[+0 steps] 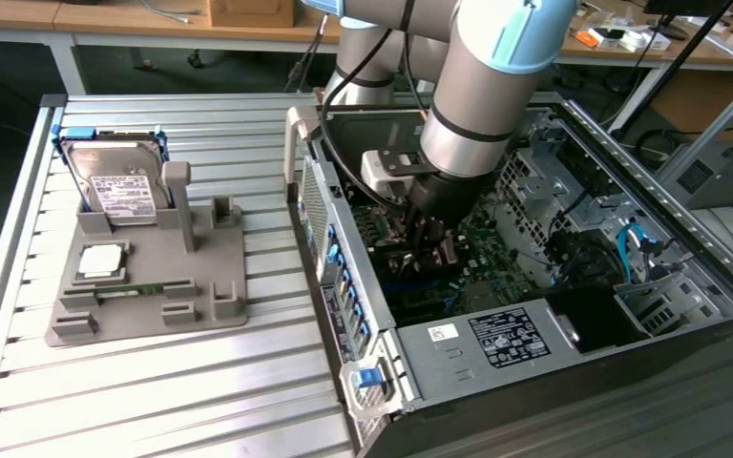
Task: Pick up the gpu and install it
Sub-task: 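Insert the gpu into the slot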
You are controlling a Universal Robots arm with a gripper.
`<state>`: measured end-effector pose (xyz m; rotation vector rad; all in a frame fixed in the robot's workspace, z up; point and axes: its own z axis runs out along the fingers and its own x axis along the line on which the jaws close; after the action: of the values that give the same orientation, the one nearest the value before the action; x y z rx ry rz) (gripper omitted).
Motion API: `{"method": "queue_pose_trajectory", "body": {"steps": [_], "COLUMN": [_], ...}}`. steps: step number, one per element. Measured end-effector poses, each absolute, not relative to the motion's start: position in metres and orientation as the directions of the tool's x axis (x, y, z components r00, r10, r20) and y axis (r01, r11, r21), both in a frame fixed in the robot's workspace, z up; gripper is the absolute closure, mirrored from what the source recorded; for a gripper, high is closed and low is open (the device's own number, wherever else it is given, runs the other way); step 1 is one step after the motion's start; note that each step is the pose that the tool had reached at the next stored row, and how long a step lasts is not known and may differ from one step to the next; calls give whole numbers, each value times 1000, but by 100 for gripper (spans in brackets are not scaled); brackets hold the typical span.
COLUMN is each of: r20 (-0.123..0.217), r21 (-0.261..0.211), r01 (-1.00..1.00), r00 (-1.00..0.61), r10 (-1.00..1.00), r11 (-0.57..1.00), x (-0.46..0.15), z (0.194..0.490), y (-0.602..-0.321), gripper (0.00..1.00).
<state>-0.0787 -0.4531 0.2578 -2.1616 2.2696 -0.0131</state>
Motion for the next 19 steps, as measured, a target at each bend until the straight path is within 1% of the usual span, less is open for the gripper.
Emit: {"method": "queue_pose_trajectory", "body": {"steps": [19], "r20": [1], "r21": [-10], "r01": [-998], "r00": [-55], "r10": [-998], "r11": [55], "x": [-79], "z": [255], "y": [-453], "gripper": [70]}}
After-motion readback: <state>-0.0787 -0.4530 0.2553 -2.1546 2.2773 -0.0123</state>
